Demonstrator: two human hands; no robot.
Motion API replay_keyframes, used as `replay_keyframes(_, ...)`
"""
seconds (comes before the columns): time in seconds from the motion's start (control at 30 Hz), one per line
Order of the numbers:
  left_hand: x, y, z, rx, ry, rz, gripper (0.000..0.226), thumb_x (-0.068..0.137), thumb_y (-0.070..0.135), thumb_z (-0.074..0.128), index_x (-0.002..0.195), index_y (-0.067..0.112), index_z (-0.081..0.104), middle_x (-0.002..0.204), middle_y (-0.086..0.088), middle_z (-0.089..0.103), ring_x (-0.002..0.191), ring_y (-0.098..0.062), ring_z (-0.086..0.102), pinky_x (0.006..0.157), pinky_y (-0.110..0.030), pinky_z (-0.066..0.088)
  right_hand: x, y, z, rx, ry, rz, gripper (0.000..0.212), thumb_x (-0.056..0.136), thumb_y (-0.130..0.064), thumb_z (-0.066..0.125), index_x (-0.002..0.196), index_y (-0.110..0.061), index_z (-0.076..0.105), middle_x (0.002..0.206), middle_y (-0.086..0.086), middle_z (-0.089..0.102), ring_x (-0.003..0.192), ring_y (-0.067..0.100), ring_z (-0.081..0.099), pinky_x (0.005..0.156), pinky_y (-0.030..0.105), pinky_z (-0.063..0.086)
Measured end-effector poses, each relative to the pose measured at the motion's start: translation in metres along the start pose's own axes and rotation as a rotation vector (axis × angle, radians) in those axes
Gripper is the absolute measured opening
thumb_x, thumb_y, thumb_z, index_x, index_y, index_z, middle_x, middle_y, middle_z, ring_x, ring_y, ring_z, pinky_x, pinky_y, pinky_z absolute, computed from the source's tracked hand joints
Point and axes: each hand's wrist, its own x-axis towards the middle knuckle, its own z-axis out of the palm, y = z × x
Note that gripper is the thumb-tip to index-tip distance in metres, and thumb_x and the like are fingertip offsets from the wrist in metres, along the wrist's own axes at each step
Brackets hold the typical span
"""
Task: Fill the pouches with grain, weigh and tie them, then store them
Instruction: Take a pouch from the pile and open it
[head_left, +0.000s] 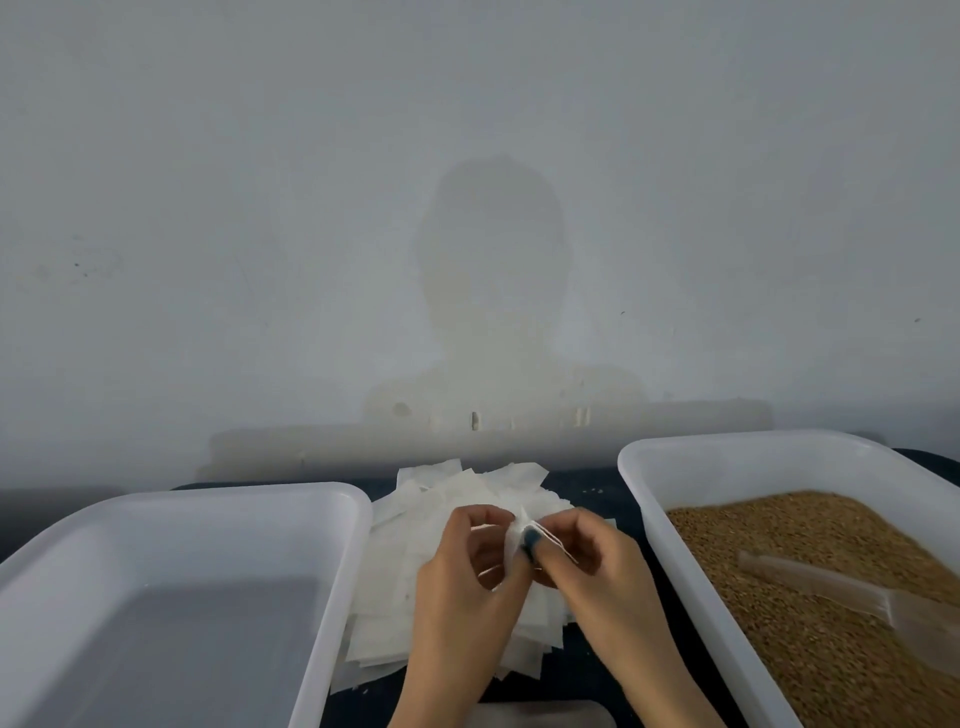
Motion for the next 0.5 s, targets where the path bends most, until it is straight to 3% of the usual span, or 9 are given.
replay_keyframes(0.1,0.002,-0.004,0.0,0.049,0.047,-0.021,0.023,0.084,0.009,0.074,0.093,0.026,0.061,0.085,0.011,0.075,0.081,-0.006,0.072,0.068,-0.014,0.055,-0.004,0.0,0.003,-0.215,0.052,-0.12,0.013,0.085,-0.022,0.076,0.081,-0.028,0.066,0.076,-0.017,0.069,0.08,0.0,0.066,0.067,0.012,0.052)
replay_keyframes(0.2,-0.001,-0.005,-0.002,0.195,0.034,0.031,0.034,0.081,0.013,0.076,0.1,0.031,0.055,0.089,0.012,0.073,0.087,-0.001,0.07,0.076,-0.019,0.058,-0.006,0.0,0.005,-0.342,0.073,-0.172,0.022,0.085,-0.022,0.077,0.078,-0.036,0.061,0.074,-0.018,0.066,0.084,-0.007,0.062,0.066,0.007,0.049)
replay_keyframes(0.3,-0.003,-0.001,-0.002,0.391,0.07,0.082,0.038,0.087,0.012,0.068,0.105,0.035,0.044,0.108,0.013,0.068,0.092,-0.005,0.067,0.08,-0.021,0.056,-0.007,-0.001,0.005,-0.498,0.094,-0.182,0.022,0.084,-0.028,0.077,0.081,-0.036,0.057,0.079,-0.019,0.064,0.076,-0.001,0.063,0.063,0.007,0.048)
replay_keyframes(0.4,-0.005,0.005,-0.002,0.494,0.131,0.111,0.039,0.088,0.011,0.061,0.106,0.037,0.039,0.112,0.017,0.063,0.091,-0.005,0.065,0.078,-0.024,0.054,-0.008,-0.003,0.002,-0.631,0.099,-0.113,0.025,0.083,-0.034,0.078,0.085,-0.036,0.053,0.075,-0.017,0.061,0.067,0.0,0.06,0.056,0.007,0.042)
replay_keyframes(0.5,-0.007,0.01,-0.004,0.643,0.077,0.167,0.042,0.086,0.019,0.059,0.114,0.042,0.038,0.118,0.023,0.055,0.092,-0.002,0.06,0.071,-0.018,0.049,-0.008,-0.004,0.001,-0.682,0.089,-0.082,0.027,0.083,-0.032,0.077,0.086,-0.036,0.05,0.072,-0.014,0.057,0.064,0.003,0.058,0.052,0.009,0.04)
